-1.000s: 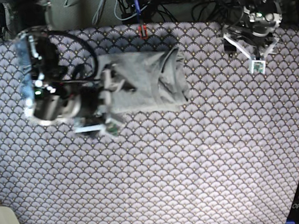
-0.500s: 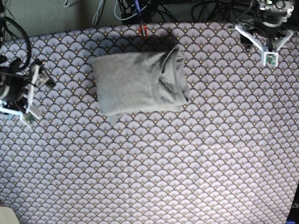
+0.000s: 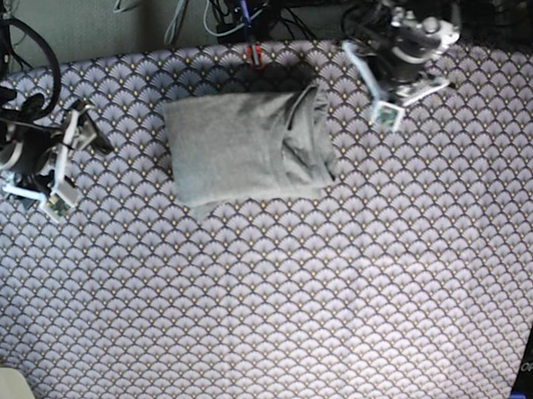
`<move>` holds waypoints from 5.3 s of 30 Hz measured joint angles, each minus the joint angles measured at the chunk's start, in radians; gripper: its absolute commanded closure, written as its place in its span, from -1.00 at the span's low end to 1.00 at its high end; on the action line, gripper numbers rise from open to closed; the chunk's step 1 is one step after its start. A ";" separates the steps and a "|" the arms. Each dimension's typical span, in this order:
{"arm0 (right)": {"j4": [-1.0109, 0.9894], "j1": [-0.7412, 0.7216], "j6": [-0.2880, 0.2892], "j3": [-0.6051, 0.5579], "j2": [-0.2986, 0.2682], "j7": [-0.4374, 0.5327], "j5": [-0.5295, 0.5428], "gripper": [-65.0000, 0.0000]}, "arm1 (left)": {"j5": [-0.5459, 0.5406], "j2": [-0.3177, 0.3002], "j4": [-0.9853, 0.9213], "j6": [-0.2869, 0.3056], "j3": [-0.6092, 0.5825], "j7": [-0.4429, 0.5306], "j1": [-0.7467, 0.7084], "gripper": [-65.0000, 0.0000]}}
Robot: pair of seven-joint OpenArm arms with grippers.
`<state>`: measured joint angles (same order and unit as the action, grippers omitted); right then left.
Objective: Fold the T-shirt properly
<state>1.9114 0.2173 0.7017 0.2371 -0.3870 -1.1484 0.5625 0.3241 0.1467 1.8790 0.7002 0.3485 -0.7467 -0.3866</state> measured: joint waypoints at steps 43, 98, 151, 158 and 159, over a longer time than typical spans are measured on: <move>-0.401 -0.498 0.000 -0.469 0.037 0.116 0.000 1.00 | 0.097 -0.010 -0.026 0.002 -0.298 -0.177 0.029 1.00; -0.296 -0.113 -0.010 -0.560 -0.051 0.224 0.006 1.00 | -0.176 0.000 -0.567 -0.008 -0.174 -0.181 0.639 1.00; -1.151 0.161 -0.003 0.864 0.272 1.183 -1.196 1.00 | -0.119 -0.163 -0.965 -0.008 0.123 0.476 -0.112 1.00; -1.387 0.092 -0.004 0.938 0.225 1.368 -1.309 1.00 | 0.038 -0.132 -1.399 -0.012 0.165 0.727 0.056 1.00; -1.432 0.086 -0.004 0.938 0.213 1.396 -1.309 1.00 | 0.048 -0.129 -1.469 -0.061 0.177 0.757 0.082 1.00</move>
<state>0.4789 0.3031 0.6975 1.1751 -0.1741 0.2478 -0.7464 0.3717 0.0174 0.4103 0.6392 0.5259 0.0105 -0.3050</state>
